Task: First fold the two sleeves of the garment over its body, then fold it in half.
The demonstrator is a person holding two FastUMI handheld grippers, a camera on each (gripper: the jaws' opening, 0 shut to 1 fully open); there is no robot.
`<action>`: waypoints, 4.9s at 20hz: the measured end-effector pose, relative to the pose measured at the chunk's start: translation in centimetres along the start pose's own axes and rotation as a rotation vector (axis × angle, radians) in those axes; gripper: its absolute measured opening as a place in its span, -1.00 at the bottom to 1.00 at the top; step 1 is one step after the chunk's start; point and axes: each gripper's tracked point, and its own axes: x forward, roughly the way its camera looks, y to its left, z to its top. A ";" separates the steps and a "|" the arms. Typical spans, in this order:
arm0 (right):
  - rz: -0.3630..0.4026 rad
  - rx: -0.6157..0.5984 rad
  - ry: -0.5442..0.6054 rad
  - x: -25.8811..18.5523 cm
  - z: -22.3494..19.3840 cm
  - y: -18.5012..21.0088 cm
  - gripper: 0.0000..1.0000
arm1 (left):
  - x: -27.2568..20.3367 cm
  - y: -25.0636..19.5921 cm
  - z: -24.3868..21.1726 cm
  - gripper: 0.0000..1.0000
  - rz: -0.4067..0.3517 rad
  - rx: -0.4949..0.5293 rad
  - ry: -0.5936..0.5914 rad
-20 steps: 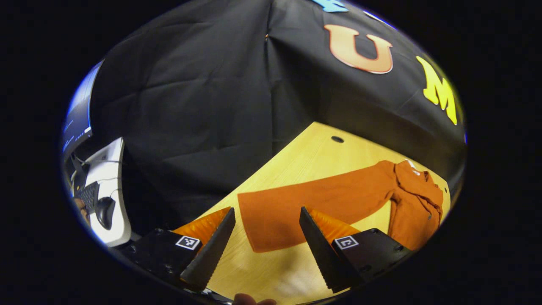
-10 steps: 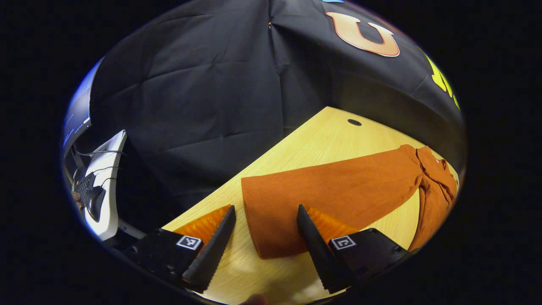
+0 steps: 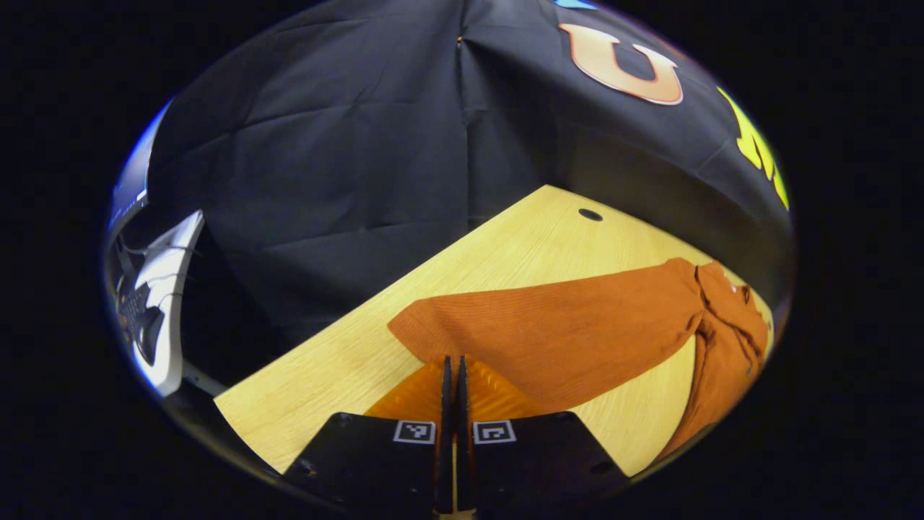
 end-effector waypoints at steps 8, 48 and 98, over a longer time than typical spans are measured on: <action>-0.056 0.066 0.009 -1.6 -1.2 -3.8 0.84 | -1.0 -2.9 7.2 -0.93 -0.118 -0.054 -0.043; -0.589 0.211 0.093 -17.5 -8.0 -28.8 0.84 | -10.1 -62.7 -12.4 -0.71 -0.829 0.968 -0.053; 0.174 0.118 0.536 -11.9 -23.5 -12.5 0.83 | -21.4 -18.7 -11.5 0.97 -0.665 0.582 0.415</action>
